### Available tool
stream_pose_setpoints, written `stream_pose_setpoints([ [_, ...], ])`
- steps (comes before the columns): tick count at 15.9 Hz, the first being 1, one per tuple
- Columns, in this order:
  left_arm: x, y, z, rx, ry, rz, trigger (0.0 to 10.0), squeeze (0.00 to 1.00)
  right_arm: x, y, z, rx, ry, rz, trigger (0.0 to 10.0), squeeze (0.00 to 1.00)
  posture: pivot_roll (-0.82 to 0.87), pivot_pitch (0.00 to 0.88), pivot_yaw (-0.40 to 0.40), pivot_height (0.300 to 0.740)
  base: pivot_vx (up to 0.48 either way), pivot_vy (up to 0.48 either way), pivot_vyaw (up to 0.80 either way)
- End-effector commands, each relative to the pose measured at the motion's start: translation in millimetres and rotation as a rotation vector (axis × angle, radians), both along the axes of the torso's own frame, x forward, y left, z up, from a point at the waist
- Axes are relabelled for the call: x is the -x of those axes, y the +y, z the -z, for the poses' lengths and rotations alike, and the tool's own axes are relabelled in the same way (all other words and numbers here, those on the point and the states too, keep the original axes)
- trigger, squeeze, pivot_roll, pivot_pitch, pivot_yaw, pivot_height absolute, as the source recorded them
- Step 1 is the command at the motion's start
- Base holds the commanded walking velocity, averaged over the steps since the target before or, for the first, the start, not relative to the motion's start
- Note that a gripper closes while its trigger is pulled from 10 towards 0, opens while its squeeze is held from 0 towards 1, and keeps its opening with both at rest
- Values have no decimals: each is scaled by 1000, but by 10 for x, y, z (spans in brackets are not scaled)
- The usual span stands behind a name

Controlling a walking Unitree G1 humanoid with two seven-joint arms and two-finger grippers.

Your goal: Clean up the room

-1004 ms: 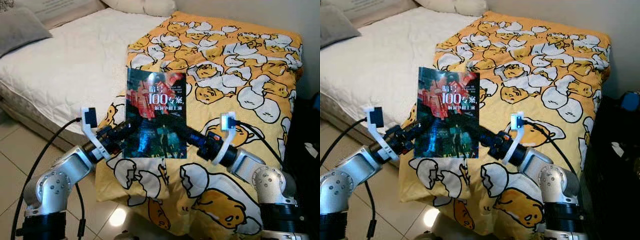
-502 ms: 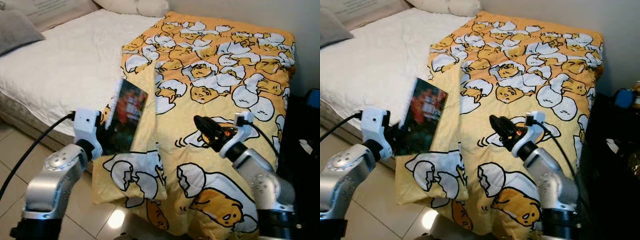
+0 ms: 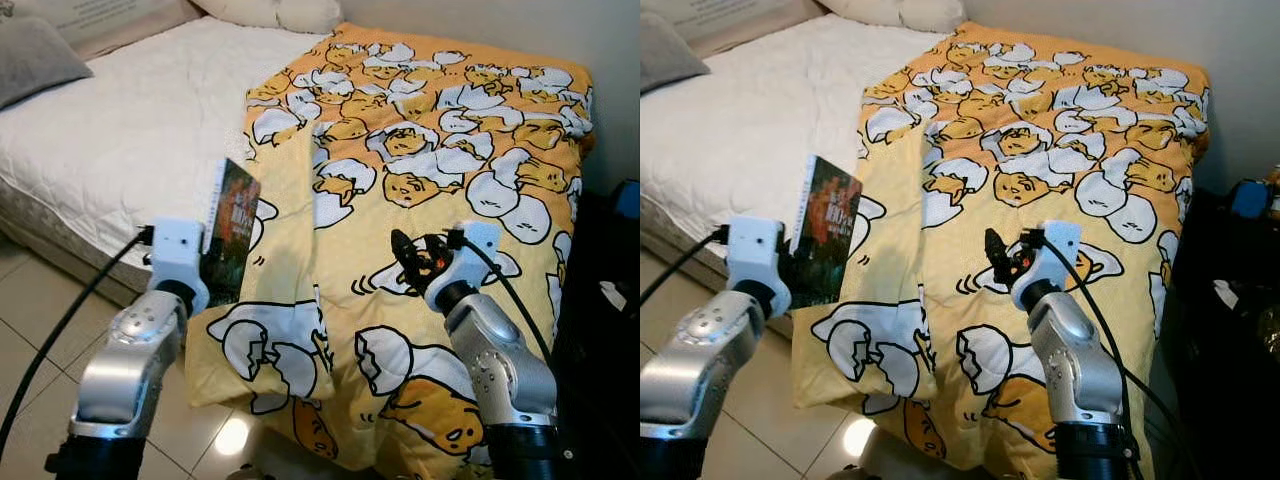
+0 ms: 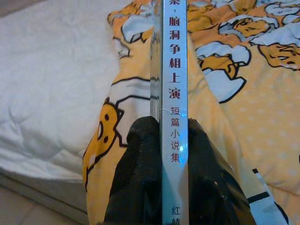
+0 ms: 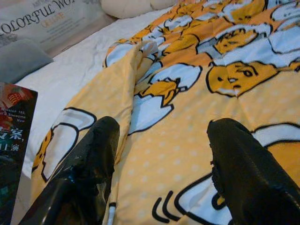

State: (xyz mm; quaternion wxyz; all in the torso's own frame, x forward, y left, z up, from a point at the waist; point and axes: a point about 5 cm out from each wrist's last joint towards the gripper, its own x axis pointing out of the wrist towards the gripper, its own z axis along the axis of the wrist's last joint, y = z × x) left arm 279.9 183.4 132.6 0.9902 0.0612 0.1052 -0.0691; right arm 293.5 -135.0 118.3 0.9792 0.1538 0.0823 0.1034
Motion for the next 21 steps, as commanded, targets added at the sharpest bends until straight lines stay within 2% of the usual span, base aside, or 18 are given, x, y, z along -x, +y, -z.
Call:
stream_pose_setpoints([
  [1,17,-2,-85,-31,-50,22,10000,0,20,-48,-24,28,-11,44,10000,0,-50,0,31,740,0,0,0],
  [4,42,-12,-53,-6,-27,24,10000,0,27,-99,4,47,5,70,10000,0,-53,0,32,740,0,86,0],
  [6,64,-42,-32,-45,-21,47,10000,0,51,-119,63,56,41,83,10000,0,-25,0,17,740,0,326,-472],
  [12,48,-37,-37,-57,-13,56,10000,0,75,-24,97,23,62,61,10000,0,-27,0,17,740,0,405,-611],
  [21,24,-92,-46,-38,4,80,10000,0,63,-23,122,23,81,67,10000,0,-38,0,18,740,0,433,-626],
])
